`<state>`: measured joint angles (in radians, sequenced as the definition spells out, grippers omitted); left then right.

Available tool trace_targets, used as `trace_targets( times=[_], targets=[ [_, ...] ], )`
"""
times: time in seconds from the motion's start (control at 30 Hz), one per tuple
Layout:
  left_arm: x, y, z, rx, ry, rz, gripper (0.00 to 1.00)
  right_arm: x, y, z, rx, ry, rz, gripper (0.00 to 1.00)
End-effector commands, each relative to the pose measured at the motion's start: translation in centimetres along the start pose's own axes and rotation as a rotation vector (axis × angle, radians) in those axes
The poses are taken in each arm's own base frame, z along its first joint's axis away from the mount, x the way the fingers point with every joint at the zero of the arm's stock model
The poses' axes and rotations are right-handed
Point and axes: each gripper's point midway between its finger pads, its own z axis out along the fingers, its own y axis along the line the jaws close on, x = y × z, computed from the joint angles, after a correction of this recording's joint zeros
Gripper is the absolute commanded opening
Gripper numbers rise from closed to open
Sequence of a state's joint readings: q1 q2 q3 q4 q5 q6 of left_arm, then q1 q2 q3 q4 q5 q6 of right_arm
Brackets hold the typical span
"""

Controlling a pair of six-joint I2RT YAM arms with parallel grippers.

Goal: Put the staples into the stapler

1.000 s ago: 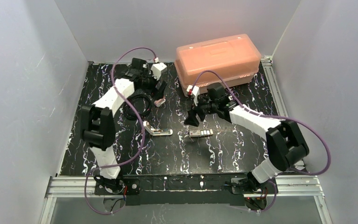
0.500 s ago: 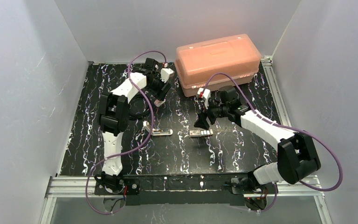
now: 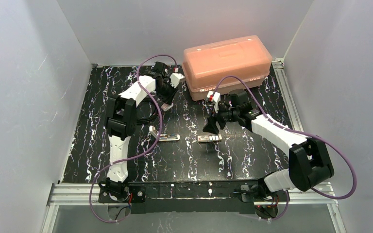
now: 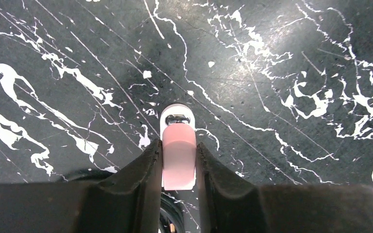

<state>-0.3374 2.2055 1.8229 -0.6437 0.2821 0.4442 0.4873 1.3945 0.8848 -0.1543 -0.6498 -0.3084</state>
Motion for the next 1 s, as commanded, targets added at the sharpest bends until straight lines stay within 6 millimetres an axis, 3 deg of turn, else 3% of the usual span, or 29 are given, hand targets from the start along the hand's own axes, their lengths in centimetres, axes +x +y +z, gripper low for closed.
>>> trace_targets(
  times=[0.0, 0.1, 0.23, 0.43, 0.57, 0.77, 0.97],
  targets=[
    [-1.2, -0.9, -1.1, 0.043, -0.028, 0.034, 0.14, -1.2, 0.0, 0.1, -0.022, -0.038, -0.012, 0.72],
    [-1.4, -1.6, -2.9, 0.064, -0.053, 0.057, 0.00, -2.3, 0.0, 0.0, -0.035, -0.055, -0.030, 0.74],
    [-2.5, -3.9, -7.3, 0.114, -0.144, 0.102, 0.00, -4.8, 0.1, -0.2, -0.062, -0.094, -0.064, 0.76],
    [-4.1, -11.1, -14.8, 0.345, -0.363, 0.142, 0.00, -8.8, 0.0, -0.7, -0.069, -0.183, -0.106, 0.84],
    [-4.2, -15.0, -18.3, 0.485, -0.466, 0.110, 0.00, -10.5, 1.1, -1.3, -0.123, -0.216, -0.134, 0.90],
    [-4.8, -18.9, -21.9, 0.613, -0.573, 0.105, 0.00, -11.6, 3.0, -2.2, -0.218, -0.238, -0.171, 0.99],
    [-4.4, -20.9, -22.1, 0.648, -0.590, 0.135, 0.00, -12.1, 5.3, -2.0, -0.306, -0.259, -0.156, 0.99]
  ],
)
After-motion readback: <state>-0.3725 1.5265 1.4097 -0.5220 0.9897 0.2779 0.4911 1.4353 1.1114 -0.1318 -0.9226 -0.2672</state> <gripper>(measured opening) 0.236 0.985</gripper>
